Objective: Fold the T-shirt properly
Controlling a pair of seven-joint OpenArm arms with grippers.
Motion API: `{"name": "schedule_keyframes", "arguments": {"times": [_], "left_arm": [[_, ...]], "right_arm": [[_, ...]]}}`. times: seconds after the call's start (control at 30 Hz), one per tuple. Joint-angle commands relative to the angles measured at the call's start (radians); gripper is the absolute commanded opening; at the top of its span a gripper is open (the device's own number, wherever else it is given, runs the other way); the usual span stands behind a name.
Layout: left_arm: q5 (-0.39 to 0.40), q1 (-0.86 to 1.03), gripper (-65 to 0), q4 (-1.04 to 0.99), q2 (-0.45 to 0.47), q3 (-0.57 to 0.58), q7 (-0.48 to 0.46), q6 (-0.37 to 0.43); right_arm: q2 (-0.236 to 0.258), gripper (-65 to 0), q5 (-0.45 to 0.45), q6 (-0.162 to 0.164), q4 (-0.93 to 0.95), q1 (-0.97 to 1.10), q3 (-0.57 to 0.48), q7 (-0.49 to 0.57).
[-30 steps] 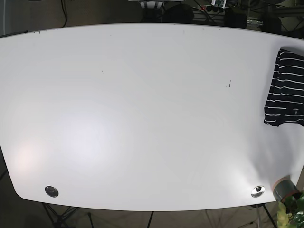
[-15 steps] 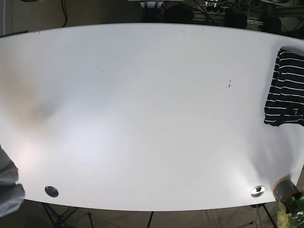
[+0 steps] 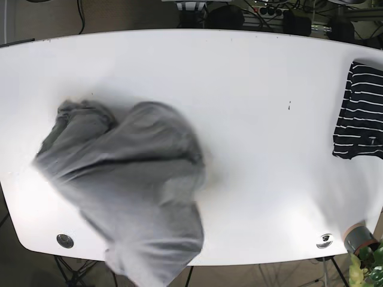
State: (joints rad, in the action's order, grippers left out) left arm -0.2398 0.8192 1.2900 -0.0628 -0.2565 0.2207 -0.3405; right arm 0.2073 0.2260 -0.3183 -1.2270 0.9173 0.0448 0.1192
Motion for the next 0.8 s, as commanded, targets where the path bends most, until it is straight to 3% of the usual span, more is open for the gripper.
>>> {"name": "schedule_keyframes", "arguments": {"times": [0.0, 0.57, 0.77], "left_arm": [[0.007, 0.010, -26.7, 0.024, -0.002, -0.005, -0.025, -0.002], [0.009, 0.288, -26.7, 0.529, -0.041, 0.015, -0.024, -0.007], [0.010, 0.311, -26.7, 0.669, -0.047, 0.015, -0.024, -0.007]], "right_arm": [[0.005, -55.8, 0.008, -0.009, -0.014, 0.015, 0.004, 0.024], [0.014, -55.8, 0.009, -0.009, -0.368, 0.291, 0.014, 0.021], [0.005, -55.8, 0.009, -0.009, -0.508, 0.372, 0.102, 0.020]]}}
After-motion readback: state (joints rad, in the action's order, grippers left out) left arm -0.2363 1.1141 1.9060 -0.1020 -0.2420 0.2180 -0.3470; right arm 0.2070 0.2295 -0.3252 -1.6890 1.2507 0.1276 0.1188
